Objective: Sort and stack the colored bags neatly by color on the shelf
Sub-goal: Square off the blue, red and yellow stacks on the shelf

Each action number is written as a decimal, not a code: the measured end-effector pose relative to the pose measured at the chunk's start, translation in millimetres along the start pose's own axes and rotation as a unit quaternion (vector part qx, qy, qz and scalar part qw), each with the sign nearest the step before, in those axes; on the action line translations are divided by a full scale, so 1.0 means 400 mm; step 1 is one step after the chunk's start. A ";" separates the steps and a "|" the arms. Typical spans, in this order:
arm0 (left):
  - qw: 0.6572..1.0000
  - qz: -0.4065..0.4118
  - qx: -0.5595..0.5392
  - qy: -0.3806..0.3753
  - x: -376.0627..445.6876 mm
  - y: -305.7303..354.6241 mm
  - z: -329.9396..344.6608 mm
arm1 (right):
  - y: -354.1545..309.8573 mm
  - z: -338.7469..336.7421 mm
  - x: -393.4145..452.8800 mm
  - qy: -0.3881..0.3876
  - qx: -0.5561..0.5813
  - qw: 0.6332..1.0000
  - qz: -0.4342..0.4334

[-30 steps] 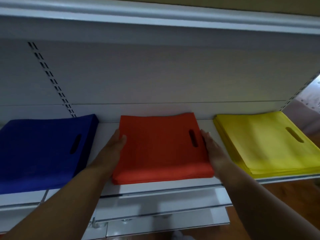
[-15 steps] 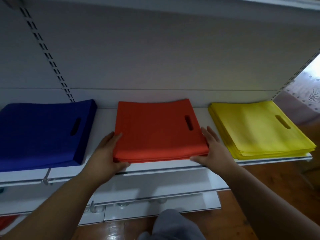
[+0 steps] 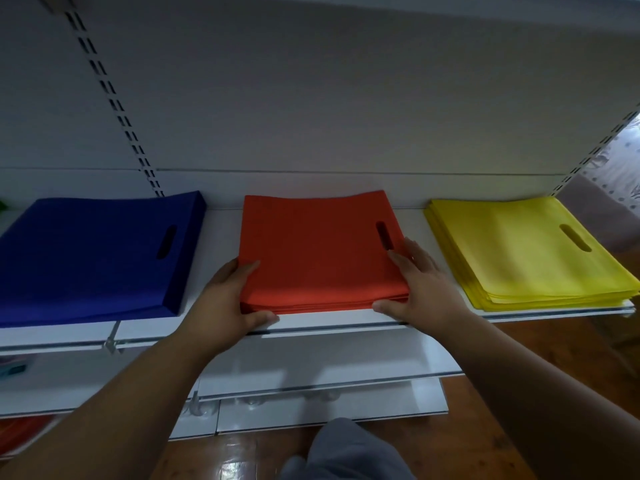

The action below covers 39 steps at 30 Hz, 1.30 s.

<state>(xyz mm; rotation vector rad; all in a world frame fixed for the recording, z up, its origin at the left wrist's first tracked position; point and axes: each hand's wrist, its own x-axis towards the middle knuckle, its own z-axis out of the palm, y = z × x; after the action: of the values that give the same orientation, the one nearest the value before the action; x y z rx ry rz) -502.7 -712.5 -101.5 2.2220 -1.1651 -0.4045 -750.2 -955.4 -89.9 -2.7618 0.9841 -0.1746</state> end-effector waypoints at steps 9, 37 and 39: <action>0.999 0.003 0.018 0.026 -0.017 0.002 0.012 | -0.071 0.021 0.019 0.034 -0.109 0.988 -0.102; 0.810 -0.266 -0.522 0.014 -0.026 0.123 0.039 | -0.139 0.076 -0.013 0.138 -0.074 0.983 -0.095; 0.818 -0.260 -0.512 0.030 -0.017 0.124 0.058 | -0.158 0.088 -0.035 0.174 -0.042 0.981 -0.081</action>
<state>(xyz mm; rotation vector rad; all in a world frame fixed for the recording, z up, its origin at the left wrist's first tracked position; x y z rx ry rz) -550.4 -737.2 -88.3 1.4810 -0.1235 -0.9120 -716.1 -893.4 -110.3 -2.9513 0.8522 -0.6756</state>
